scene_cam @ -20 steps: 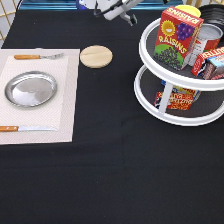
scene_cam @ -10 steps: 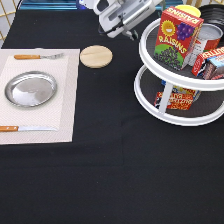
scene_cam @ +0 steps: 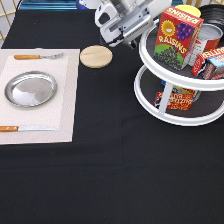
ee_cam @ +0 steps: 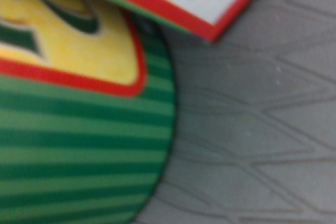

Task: Pick up the bowl from the lazy Susan and put bowl on the plate

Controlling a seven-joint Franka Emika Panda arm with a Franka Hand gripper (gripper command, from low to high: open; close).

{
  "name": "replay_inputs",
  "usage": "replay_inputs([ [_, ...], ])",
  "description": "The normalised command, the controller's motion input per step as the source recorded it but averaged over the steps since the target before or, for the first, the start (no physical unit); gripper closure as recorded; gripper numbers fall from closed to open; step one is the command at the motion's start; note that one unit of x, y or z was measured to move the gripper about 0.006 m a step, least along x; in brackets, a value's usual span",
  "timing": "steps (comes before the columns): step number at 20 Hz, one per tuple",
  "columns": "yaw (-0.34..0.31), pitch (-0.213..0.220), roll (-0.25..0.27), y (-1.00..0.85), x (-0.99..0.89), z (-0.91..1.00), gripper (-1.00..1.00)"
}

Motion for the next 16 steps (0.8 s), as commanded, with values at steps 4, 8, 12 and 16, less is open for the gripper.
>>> replay_inputs([
  [4, 0.027, 0.0, 0.068, 0.0, 0.03, -0.18, -1.0],
  [8, 0.032, 0.044, 0.025, 0.06, 0.42, -0.05, -1.0],
  [12, 0.012, 0.018, 0.0, 0.0, 0.63, -0.12, -1.0],
  [16, 0.0, 0.018, 0.0, -0.04, 0.78, -0.18, -1.0],
])
